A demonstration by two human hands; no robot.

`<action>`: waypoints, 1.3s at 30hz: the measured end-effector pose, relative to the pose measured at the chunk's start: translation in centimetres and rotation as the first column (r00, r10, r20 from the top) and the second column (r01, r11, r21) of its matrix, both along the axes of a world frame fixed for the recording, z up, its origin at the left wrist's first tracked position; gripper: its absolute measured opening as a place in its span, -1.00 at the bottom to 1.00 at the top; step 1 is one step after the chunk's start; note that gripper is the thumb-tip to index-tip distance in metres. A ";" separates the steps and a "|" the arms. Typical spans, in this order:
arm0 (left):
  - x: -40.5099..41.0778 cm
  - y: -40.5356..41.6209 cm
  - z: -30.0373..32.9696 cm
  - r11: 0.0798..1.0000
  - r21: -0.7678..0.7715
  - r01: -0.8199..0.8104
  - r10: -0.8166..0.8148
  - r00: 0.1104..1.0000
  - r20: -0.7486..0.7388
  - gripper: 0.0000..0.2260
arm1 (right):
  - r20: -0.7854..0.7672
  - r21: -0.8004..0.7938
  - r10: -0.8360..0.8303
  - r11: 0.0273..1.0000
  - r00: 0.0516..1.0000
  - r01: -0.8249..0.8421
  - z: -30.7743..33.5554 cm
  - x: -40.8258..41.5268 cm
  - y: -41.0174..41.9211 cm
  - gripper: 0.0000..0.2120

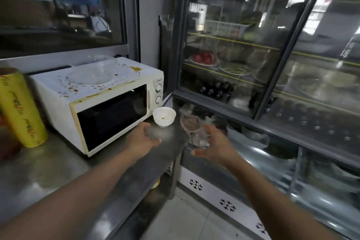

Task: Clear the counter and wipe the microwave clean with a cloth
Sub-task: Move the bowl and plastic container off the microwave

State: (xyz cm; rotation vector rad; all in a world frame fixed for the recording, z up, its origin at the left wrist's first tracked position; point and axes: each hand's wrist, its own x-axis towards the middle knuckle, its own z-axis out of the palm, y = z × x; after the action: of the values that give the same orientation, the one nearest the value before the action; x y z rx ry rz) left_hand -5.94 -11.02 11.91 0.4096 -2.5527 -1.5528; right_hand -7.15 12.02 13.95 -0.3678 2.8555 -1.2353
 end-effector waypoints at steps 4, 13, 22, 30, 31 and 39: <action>-6.4 0.2 -1.1 0.999 0.003 -0.040 0.040 0.998 0.046 -0.45 | 0.052 0.060 0.063 0.996 0.997 -0.066 -0.6 -7.8 -0.5 -0.19; -15.1 0.4 -2.7 0.988 0.024 -0.151 0.147 0.983 0.109 -0.44 | 0.186 0.013 0.124 0.992 0.975 -0.129 -4.4 -21.7 -3.5 -0.61; -22.0 1.2 -6.0 0.925 0.060 -0.376 0.362 0.917 0.168 -0.47 | 0.269 0.030 0.285 0.952 0.920 -0.304 -9.4 -34.6 -6.2 -0.39; -25.6 2.2 -9.2 0.827 0.022 -0.562 0.544 0.809 0.222 -0.51 | 0.326 0.136 0.393 0.881 0.860 -0.454 -14.3 -43.4 -9.0 -0.31; -25.8 2.2 -9.6 0.813 0.021 -0.582 0.564 0.795 0.223 -0.51 | 0.332 0.142 0.414 0.866 0.848 -0.479 -14.8 -43.9 -9.4 -0.32; -26.5 2.6 -11.7 0.755 -0.027 -0.655 0.640 0.727 0.250 -0.45 | 0.412 0.042 0.457 0.855 0.788 -0.518 -17.8 -44.8 -11.1 -0.52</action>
State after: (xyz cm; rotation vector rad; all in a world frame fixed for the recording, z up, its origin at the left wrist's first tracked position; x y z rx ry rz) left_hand -32.39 -8.42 0.22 1.4107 -2.1176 -1.3518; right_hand -51.91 0.89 -3.88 -0.7130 2.2831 -0.8616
